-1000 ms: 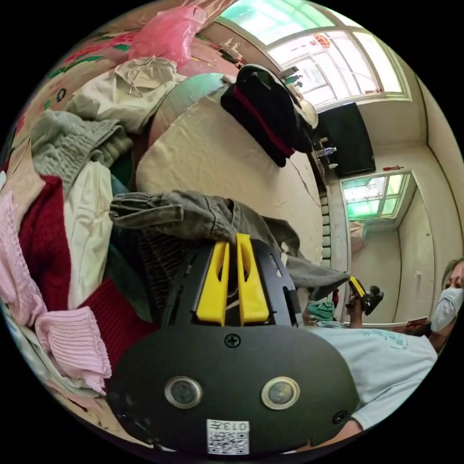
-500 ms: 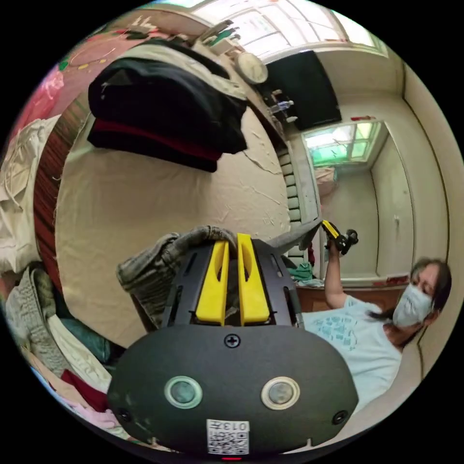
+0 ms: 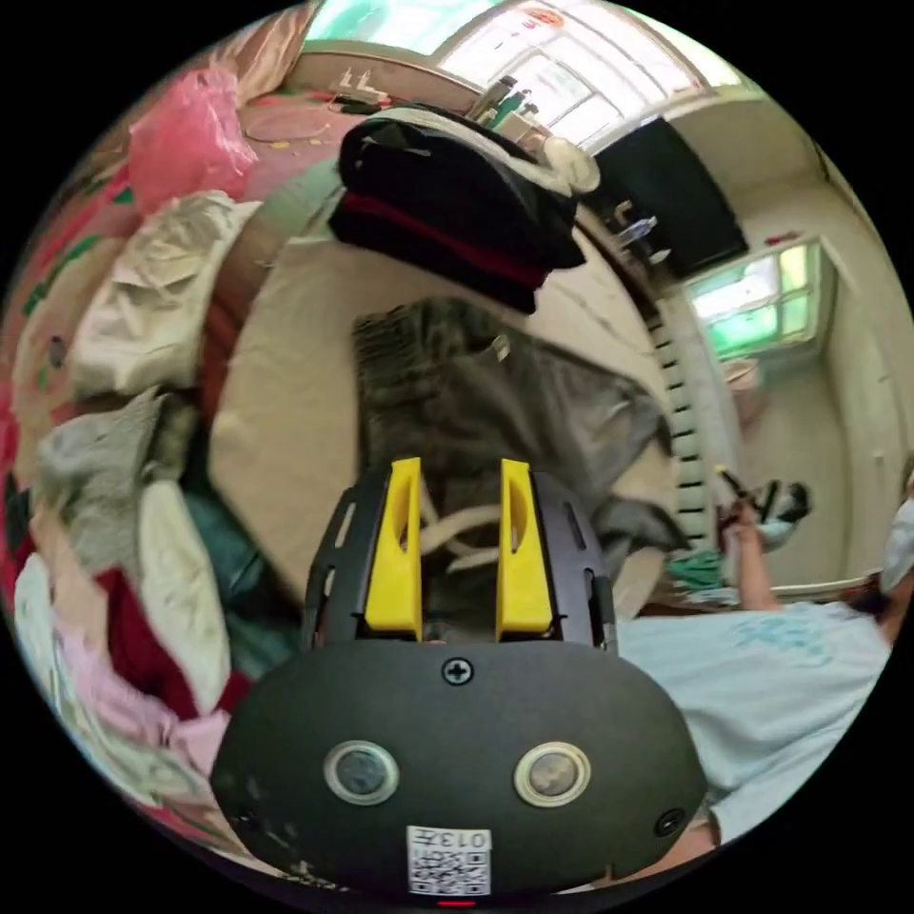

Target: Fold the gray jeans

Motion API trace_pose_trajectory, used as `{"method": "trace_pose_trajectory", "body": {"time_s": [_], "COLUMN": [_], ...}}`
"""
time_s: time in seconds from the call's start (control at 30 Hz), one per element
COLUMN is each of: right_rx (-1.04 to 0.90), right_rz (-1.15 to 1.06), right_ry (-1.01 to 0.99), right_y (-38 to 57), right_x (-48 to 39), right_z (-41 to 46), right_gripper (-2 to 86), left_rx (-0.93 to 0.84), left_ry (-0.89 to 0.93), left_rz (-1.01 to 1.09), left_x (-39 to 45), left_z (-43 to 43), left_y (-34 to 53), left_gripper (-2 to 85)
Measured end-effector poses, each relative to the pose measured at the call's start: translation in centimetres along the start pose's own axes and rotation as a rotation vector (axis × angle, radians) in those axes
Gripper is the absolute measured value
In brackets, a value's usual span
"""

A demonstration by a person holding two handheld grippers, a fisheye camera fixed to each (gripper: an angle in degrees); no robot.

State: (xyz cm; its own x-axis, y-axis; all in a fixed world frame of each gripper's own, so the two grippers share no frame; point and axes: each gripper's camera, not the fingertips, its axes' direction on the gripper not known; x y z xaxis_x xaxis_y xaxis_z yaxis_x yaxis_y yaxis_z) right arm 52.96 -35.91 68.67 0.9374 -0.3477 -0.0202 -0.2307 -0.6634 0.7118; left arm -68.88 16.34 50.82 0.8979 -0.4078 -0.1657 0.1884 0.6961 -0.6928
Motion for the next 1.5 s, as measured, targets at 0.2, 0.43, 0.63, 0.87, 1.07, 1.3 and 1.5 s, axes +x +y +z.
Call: {"method": "trace_pose_trajectory", "body": {"time_s": [0.2,0.43,0.63,0.87,1.07,1.3,1.5], "right_rx": [0.011,-0.189,-0.276,-0.228,-0.234,-0.267,-0.476], "right_rz": [0.224,-0.126,-0.258,-0.223,-0.211,-0.16,-0.003], "right_ry": [0.081,0.285,0.337,0.34,0.279,-0.032,-0.125], "right_y": [15.5,16.1,13.1,10.3,7.4,1.3,-4.6], "right_x": [4.1,1.5,2.9,4.6,6.7,10.9,14.0], "right_z": [-3.9,1.0,4.7,3.9,1.5,-2.5,5.9], "right_gripper": [14.5,13.9,4.0,1.3,1.0,1.5,5.9], "left_rx": [-0.03,0.059,0.034,-0.11,-0.148,-0.067,-0.14], "left_ry": [-0.07,0.025,-0.004,0.02,-0.029,-0.199,-0.244], "left_rz": [-0.183,-0.306,-0.367,-0.407,-0.331,-0.073,-0.151], "left_x": [0.0,0.6,-0.4,-0.9,1.6,6.4,1.1], "left_z": [1.3,2.4,2.2,5.5,2.7,-7.6,-3.4], "left_y": [14.1,16.8,17.9,15.4,14.3,11.0,8.3], "left_gripper": [18.1,22.6,23.3,17.3,6.5,4.7,4.2]}}
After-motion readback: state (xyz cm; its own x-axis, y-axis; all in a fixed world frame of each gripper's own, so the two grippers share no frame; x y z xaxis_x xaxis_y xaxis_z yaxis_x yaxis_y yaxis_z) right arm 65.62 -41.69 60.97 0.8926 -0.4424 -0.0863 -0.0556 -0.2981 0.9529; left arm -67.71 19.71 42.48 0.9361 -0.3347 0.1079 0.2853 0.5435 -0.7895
